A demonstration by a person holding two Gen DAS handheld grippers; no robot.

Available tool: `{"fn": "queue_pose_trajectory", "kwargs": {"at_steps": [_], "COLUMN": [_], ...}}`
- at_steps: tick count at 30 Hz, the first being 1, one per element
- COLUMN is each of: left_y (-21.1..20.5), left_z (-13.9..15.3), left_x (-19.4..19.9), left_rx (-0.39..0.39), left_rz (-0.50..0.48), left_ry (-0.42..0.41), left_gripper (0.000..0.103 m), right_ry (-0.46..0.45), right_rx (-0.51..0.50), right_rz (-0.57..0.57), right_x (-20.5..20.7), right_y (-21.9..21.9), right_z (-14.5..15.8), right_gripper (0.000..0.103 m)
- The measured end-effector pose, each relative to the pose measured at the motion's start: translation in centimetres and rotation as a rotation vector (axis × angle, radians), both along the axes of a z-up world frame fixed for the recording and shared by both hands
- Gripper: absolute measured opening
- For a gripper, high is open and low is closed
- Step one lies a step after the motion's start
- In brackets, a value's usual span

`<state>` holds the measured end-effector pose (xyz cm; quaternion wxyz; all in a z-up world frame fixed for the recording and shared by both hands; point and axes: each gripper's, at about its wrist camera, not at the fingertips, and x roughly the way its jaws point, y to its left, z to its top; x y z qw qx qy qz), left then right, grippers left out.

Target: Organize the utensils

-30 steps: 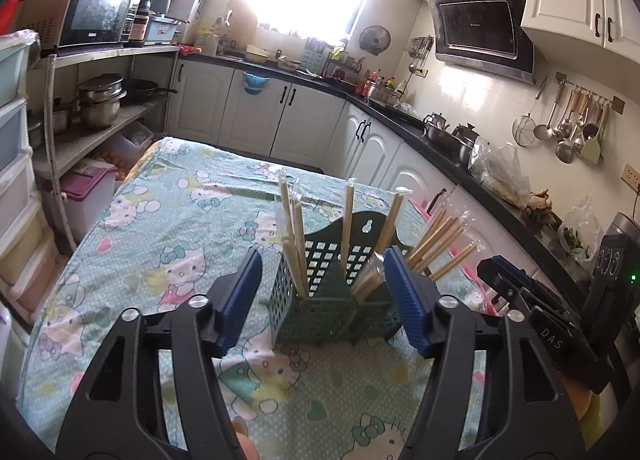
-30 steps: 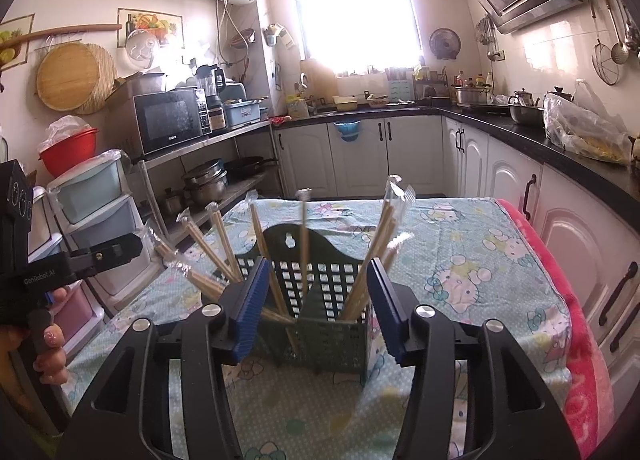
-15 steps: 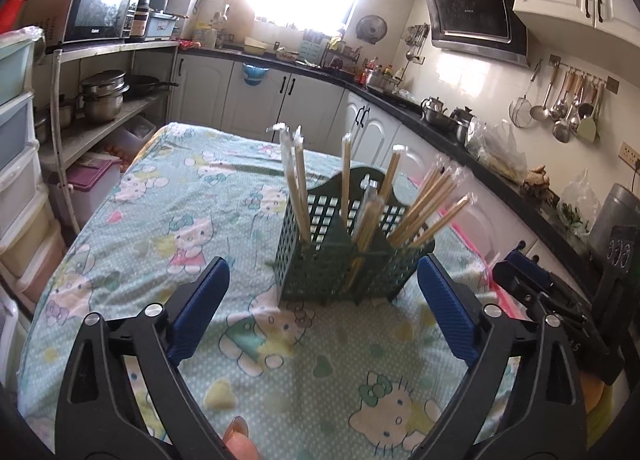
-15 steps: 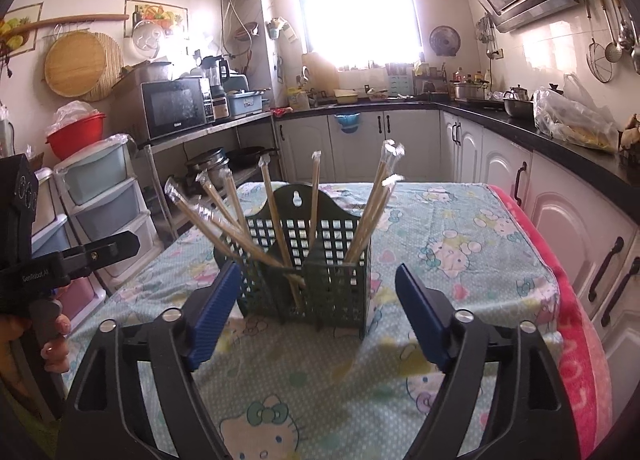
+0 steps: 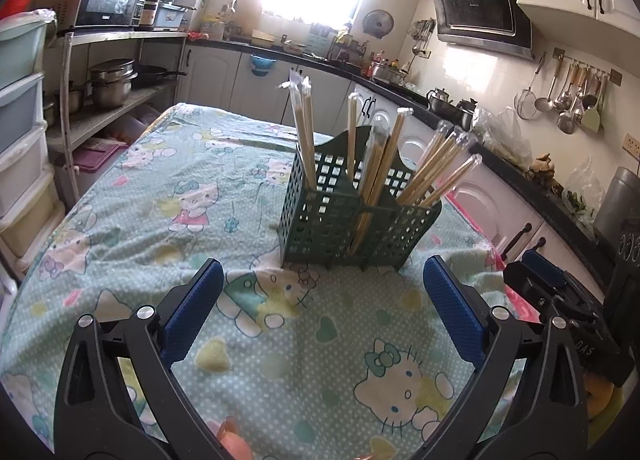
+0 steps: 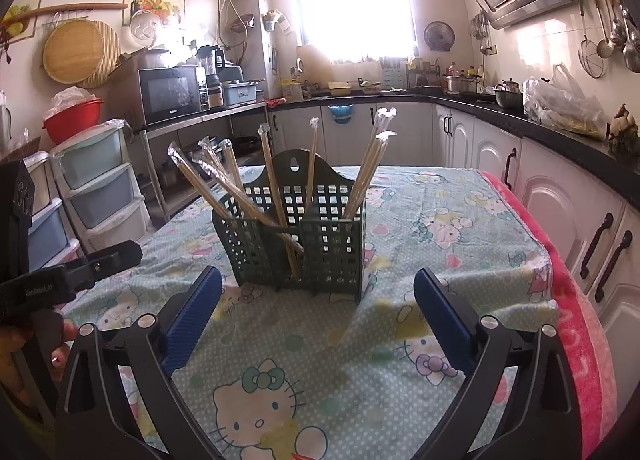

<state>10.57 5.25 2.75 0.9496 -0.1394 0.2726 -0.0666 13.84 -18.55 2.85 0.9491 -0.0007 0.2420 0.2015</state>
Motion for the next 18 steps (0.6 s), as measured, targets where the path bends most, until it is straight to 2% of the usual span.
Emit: {"fn": "queue_pose_trajectory", "kwargs": {"at_steps": [6,18], "left_y": [-0.8,-2.2], "left_z": [-1.3,-2.6], "left_x": [-0.4,-1.8], "left_rx": [0.01,0.076], "left_rz": [-0.01,0.007], "left_ry": [0.014,-0.05], "left_gripper": [0.092,0.092], "right_ry": [0.011,-0.062], "right_rx": [-0.018,-0.019], "right_rz": [-0.015,-0.088], "right_x": [-0.5,-2.3], "right_y": [-0.1,-1.1], "right_z": [-1.6,-3.2], "right_gripper": [0.096,0.096]}}
